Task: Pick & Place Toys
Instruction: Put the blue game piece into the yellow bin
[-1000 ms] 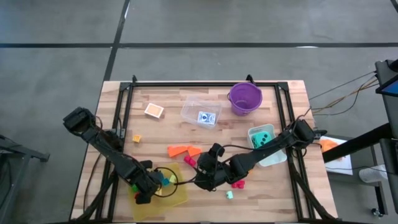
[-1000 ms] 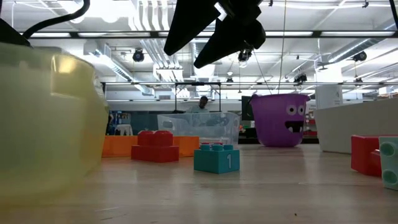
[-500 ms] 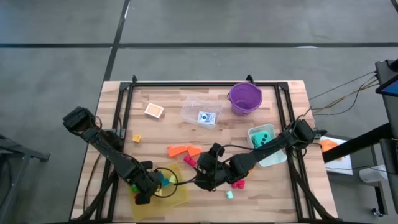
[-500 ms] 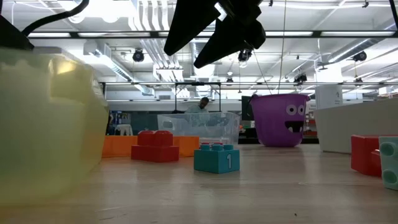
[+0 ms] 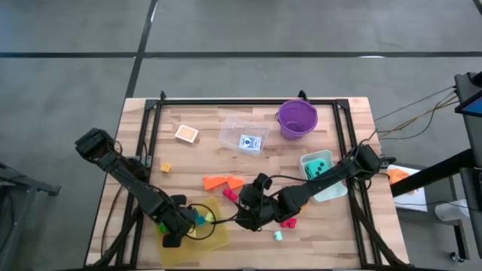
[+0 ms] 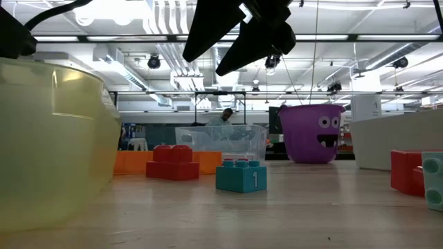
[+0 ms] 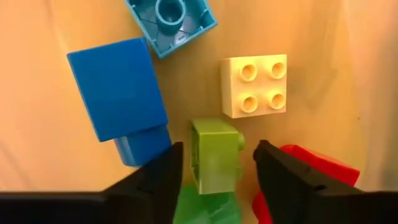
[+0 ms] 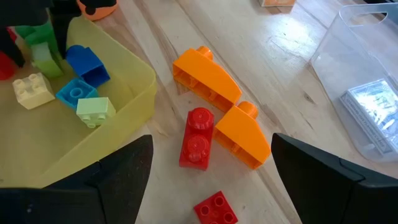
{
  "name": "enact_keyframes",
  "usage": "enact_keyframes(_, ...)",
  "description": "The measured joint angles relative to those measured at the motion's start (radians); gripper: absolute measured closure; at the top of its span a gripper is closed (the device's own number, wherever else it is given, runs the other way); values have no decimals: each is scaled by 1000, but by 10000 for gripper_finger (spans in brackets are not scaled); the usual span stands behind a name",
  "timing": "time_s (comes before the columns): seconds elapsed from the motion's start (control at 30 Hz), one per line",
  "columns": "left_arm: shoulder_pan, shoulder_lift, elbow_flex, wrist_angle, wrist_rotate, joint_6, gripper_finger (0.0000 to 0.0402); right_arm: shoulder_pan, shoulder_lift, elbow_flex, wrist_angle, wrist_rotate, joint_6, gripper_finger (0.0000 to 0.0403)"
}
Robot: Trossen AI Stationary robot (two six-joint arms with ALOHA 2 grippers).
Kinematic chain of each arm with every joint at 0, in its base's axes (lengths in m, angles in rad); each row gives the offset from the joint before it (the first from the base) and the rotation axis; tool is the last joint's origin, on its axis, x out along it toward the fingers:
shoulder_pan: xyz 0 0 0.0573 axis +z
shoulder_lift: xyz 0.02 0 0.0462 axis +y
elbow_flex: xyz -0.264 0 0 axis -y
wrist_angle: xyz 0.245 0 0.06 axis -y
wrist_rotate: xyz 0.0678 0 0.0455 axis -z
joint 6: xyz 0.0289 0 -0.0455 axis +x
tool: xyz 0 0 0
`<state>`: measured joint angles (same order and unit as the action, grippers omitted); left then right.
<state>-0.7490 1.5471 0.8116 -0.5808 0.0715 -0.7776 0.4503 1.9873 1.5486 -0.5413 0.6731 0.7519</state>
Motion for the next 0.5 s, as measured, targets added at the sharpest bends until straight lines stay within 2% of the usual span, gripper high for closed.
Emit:
enact_keyframes(0.13,4,0,2,-21,0,-1,146,0,0,0,0,0,-4,79)
enact_keyframes(0.23,7,0,23,-80,0,-5,123,0,0,0,0,0,-4,79)
enact_keyframes(0.5,7,-8,108,-188,-1,12,111,0,0,0,-1,0,26,79)
